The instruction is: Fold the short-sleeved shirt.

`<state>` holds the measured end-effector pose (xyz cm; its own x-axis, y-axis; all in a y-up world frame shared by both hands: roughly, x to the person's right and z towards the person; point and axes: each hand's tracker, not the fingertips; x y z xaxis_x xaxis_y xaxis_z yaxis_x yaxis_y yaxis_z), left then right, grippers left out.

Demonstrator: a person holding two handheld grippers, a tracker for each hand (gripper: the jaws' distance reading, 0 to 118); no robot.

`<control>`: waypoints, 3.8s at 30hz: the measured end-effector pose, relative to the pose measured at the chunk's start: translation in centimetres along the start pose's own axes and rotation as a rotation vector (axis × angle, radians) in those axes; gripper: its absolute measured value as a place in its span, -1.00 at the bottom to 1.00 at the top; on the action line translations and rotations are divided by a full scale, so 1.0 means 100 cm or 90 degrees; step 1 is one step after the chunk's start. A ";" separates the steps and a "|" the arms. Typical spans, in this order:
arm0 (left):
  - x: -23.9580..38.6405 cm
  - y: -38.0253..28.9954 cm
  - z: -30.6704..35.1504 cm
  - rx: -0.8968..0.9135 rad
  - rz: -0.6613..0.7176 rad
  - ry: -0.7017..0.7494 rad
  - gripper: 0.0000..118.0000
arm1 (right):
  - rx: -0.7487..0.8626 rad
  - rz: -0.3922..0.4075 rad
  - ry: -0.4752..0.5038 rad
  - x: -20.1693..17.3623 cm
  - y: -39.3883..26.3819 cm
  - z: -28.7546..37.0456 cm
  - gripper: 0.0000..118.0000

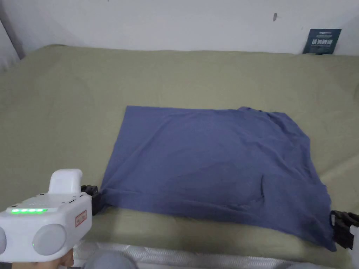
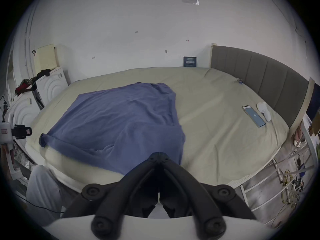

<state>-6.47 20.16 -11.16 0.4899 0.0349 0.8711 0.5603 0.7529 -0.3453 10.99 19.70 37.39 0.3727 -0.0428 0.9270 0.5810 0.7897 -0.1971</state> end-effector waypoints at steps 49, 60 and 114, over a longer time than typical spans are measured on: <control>-0.007 0.020 -0.087 -0.162 0.004 -0.007 -0.93 | -0.167 0.004 0.064 0.044 -0.013 -0.063 -0.87; -0.013 0.067 -0.077 -0.108 0.004 -0.030 -0.93 | -0.089 0.030 0.063 0.036 0.058 -0.063 -0.87; 0.004 0.091 -0.198 -0.197 0.023 0.046 0.58 | -0.113 -0.014 0.023 0.036 0.073 -0.156 -0.96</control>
<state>12.01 14.03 -20.84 0.5531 0.0034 0.8331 0.7124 0.5164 -0.4751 27.85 15.76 34.31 0.3822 -0.0836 0.9203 0.7066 0.6683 -0.2327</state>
